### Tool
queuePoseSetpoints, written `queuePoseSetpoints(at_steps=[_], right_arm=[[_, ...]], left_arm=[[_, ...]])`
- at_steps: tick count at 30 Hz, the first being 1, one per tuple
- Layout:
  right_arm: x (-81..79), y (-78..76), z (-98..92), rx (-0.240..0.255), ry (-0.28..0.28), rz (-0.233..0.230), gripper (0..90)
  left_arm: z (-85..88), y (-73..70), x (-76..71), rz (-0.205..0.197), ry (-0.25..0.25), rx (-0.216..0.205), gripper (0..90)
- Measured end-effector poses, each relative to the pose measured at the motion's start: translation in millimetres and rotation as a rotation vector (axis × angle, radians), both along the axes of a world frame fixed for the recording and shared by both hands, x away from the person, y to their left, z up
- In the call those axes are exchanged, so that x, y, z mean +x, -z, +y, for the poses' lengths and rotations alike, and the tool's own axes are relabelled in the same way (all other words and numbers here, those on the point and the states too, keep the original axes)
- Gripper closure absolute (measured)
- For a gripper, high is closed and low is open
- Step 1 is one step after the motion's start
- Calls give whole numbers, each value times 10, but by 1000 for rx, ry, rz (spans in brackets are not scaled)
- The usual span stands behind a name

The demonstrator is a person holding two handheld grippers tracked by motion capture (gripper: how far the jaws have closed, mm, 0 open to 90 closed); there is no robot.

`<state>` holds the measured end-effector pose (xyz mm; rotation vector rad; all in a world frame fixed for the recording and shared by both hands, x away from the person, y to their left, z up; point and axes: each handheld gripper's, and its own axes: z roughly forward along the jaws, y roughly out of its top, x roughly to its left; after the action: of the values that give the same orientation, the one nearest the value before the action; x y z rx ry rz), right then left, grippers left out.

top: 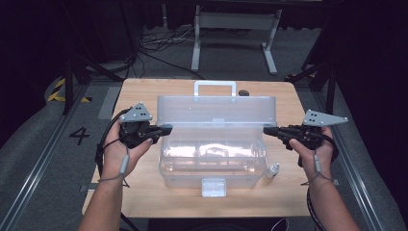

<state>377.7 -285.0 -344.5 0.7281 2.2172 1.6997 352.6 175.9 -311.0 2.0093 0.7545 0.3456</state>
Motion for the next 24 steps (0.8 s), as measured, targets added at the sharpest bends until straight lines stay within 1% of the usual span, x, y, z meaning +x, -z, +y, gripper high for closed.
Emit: queuePoseSetpoints(at_steps=[4,9,13,16,17,19,21,24], right_arm=[[2,-1,6,1,0,-4,900],[-4,-15,16,-7,12,-13,900],[-23,-44,4,-4,17,-29,900],[-59,-72,-21,-18,30,-40,896],[-77,-82,-30,-25,35,-48,880],[-92,-87,-35,-31,42,-50,868],[-140,-96,-52,-62,70,-67,854],[-198,-109,-88,-77,91,-72,831]], left_arm=[[10,9,8,0,-7,-12,900],[17,8,22,-19,-28,-33,900],[21,1,40,-30,-38,-42,900],[25,-6,50,-31,-40,-45,900],[28,-13,61,-30,-37,-46,900],[29,-20,72,-31,-39,-48,900],[32,-35,96,-34,-36,-49,900],[31,-57,130,-36,-36,-52,900]])
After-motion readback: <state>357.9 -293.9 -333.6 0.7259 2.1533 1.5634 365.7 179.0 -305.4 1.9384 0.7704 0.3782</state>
